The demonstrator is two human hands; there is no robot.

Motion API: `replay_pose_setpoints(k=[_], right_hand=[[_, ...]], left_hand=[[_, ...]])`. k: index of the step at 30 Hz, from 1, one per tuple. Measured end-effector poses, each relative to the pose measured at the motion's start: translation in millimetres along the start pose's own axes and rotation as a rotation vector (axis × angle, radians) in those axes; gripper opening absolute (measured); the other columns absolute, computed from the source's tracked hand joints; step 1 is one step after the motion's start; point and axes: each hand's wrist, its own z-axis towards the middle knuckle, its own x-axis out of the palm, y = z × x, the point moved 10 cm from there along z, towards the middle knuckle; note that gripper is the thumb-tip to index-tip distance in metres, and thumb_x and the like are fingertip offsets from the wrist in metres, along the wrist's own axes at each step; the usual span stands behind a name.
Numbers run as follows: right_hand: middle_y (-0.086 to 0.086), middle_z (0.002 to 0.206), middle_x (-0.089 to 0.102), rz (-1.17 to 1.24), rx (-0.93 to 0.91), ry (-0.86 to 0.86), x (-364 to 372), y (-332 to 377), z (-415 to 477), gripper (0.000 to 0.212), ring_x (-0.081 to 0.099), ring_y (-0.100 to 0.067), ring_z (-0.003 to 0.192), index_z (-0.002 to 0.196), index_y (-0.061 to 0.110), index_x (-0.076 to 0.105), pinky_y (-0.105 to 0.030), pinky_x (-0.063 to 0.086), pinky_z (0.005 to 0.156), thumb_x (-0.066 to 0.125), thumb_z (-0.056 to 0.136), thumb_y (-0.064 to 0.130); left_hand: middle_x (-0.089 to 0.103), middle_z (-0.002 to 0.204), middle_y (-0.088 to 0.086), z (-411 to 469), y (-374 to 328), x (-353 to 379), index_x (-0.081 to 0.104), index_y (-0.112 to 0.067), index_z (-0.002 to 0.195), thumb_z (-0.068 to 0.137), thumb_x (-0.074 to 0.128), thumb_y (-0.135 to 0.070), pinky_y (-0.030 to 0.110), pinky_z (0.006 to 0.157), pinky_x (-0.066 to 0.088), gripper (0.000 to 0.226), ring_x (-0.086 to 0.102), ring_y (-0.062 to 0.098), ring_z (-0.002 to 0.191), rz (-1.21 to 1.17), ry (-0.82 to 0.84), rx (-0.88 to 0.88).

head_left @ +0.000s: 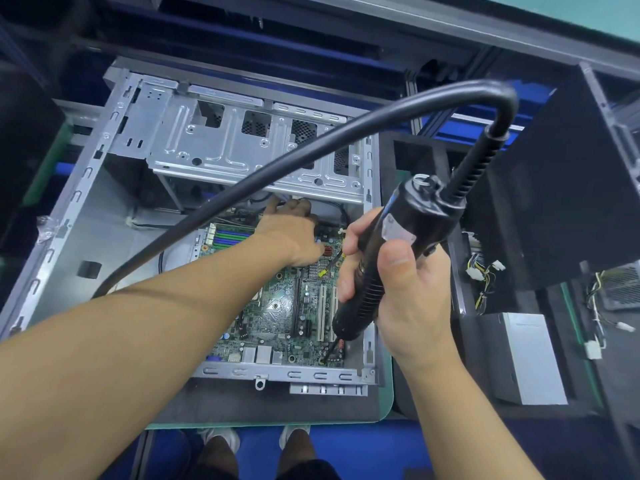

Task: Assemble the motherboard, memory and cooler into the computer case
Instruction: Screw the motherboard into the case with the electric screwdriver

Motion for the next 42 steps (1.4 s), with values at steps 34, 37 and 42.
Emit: replay_pose_setpoints(k=[34,37,42], right_hand=[[0.009,0.075,0.063,0.017,-0.142,-0.128,5,18,-51,0.038,0.051,-0.019,0.056,0.083,0.034,0.071,-0.026,0.045,0.053,0.079,0.071,0.069],[0.009,0.077,0.064,0.023,-0.148,-0.126,5,20,-48,0.041,0.052,-0.014,0.053,0.088,0.030,0.070,-0.025,0.043,0.051,0.079,0.072,0.067],[0.013,0.073,0.061,-0.084,-0.186,-0.123,8,28,-47,0.038,0.052,-0.016,0.052,0.081,0.034,0.062,-0.025,0.044,0.052,0.069,0.079,0.071]], left_hand=[[0.021,0.162,0.006,-15,-4,5,0.039,-0.019,0.147,0.093,0.044,-0.050,0.056,0.119,-0.005,0.063,0.006,0.024,0.152,-0.064,0.007,-0.067],[0.026,0.160,0.007,-17,-6,3,0.043,-0.020,0.145,0.094,0.041,-0.050,0.056,0.120,0.001,0.059,0.012,0.024,0.151,-0.097,-0.021,-0.077],[0.038,0.152,0.008,-20,-5,6,0.041,-0.021,0.145,0.094,0.050,-0.045,0.050,0.120,0.009,0.057,0.034,0.027,0.142,-0.229,0.009,-0.105]])
